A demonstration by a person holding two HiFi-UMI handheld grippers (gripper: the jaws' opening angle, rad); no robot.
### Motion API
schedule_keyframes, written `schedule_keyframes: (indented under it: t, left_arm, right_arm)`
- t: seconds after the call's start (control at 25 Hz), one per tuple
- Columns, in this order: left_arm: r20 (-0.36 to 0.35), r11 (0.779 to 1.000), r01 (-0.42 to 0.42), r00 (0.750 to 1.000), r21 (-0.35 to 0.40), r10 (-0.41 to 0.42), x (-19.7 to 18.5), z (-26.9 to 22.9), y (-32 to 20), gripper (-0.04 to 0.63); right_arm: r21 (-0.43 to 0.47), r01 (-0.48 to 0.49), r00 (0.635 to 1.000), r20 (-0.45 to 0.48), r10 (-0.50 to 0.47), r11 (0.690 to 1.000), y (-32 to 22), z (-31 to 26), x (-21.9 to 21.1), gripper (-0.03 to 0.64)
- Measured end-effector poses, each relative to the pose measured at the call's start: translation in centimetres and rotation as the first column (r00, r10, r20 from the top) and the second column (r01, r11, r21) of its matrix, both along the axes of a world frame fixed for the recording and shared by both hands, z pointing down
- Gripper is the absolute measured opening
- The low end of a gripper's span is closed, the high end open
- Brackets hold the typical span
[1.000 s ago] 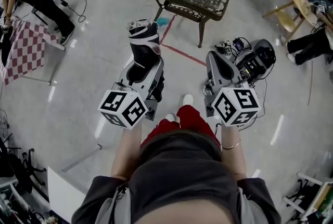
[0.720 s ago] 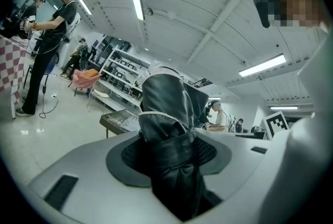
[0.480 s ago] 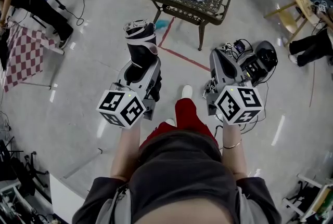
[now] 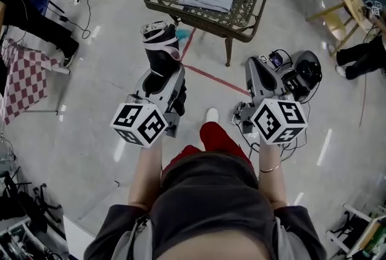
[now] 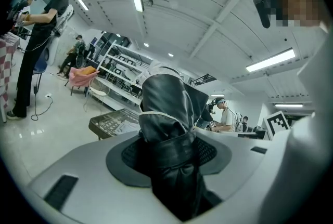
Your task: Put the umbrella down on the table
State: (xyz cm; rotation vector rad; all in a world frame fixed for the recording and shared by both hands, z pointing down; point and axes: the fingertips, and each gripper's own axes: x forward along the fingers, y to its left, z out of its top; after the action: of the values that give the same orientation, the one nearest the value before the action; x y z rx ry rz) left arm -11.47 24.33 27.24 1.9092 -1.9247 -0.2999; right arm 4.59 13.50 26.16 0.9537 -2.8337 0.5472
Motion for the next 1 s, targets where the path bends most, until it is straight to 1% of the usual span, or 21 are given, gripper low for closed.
schedule_keyframes:
  t: [0.2, 0.4, 0.68, 0.84, 1.0]
  left_arm:
    - [-0.012, 1.0, -0.009, 1.0, -0.013, 0.009, -0.2, 0.4, -4.8, 0.204]
    - [-0.006, 0.999, -0.033, 0.999, -0.028, 0.032, -0.3, 0.5, -9.3, 0.204]
    - [-0.018, 0.998, -0.054, 0.998, -0.032, 0.054, 0.7, 0.5, -15.2, 0.204]
    - [-0.028, 0.997, -0.074, 0.997, -0.032, 0.073, 1.4, 0.3, -17.3, 0.204]
    - [-0.02, 0.994, -0.101, 0.995, -0.027, 0.101, 1.8, 0.0, -18.6, 0.204]
  right_arm:
    - [-0.015, -0.002, 1.0, -0.001, 0.002, 1.0, -4.4, 0.5, -0.5, 0.02]
    - [-0.025, -0.028, 1.0, 0.002, 0.028, 0.999, -8.6, 0.6, -0.2, 0.018]
    - [-0.03, -0.068, 0.998, 0.01, 0.068, 0.997, -13.8, 0.7, 1.8, 0.018]
    - [-0.034, -0.094, 0.995, 0.021, 0.095, 0.995, -15.4, 0.5, 2.8, 0.018]
    - [-0.03, -0.118, 0.993, 0.028, 0.118, 0.993, -16.2, 0.4, 3.4, 0.018]
